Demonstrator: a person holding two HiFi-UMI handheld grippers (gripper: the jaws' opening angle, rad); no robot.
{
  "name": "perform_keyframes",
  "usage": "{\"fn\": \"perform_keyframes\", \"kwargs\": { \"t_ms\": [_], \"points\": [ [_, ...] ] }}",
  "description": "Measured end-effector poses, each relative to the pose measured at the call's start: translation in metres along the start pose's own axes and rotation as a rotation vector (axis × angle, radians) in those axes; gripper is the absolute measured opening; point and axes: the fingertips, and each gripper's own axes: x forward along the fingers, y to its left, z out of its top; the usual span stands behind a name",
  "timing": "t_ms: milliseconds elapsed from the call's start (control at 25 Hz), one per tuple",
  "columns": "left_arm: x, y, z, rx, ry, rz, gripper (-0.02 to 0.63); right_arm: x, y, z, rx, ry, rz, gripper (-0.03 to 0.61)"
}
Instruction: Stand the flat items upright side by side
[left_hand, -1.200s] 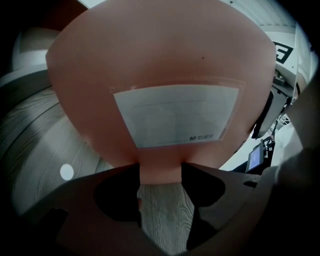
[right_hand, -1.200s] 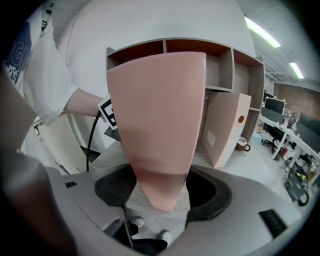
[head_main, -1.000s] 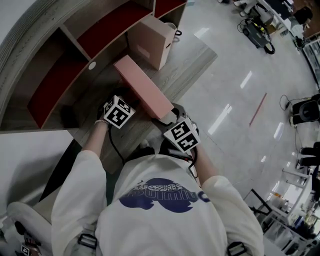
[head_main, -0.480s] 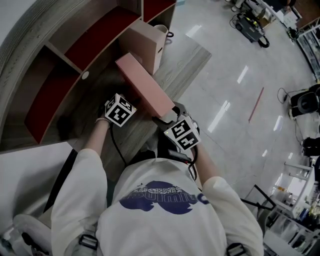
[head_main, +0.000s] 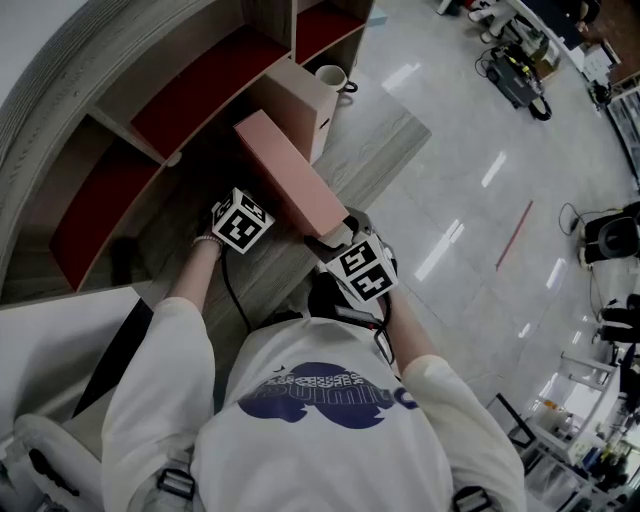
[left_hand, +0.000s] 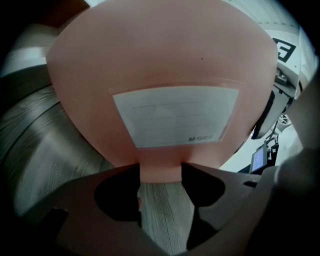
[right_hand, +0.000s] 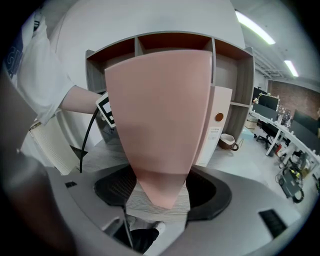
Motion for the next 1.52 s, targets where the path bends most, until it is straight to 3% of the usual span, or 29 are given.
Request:
{"fn": "perform_keyframes", "kwargs": {
  "t_ms": [160, 840, 1520],
  "points": [
    [-0.002, 0.006, 0.007, -0.063, 0.017, 0.011, 0.249, 0.004, -0.014, 0.004, -0.02, 0.013, 0.031, 0.304],
    [0.011, 0.036, 0.032, -0.152, 0.05, 0.071, 0.249, 0.033, -0.064, 0.028, -0.072, 0.002, 0.113, 0.304],
    [0.018, 0.027, 0.053, -0.138, 0.051, 0.069, 0.249, 0.061, -0.084, 0.055, -0.083, -0.004, 0.094, 0.302]
  ]
}}
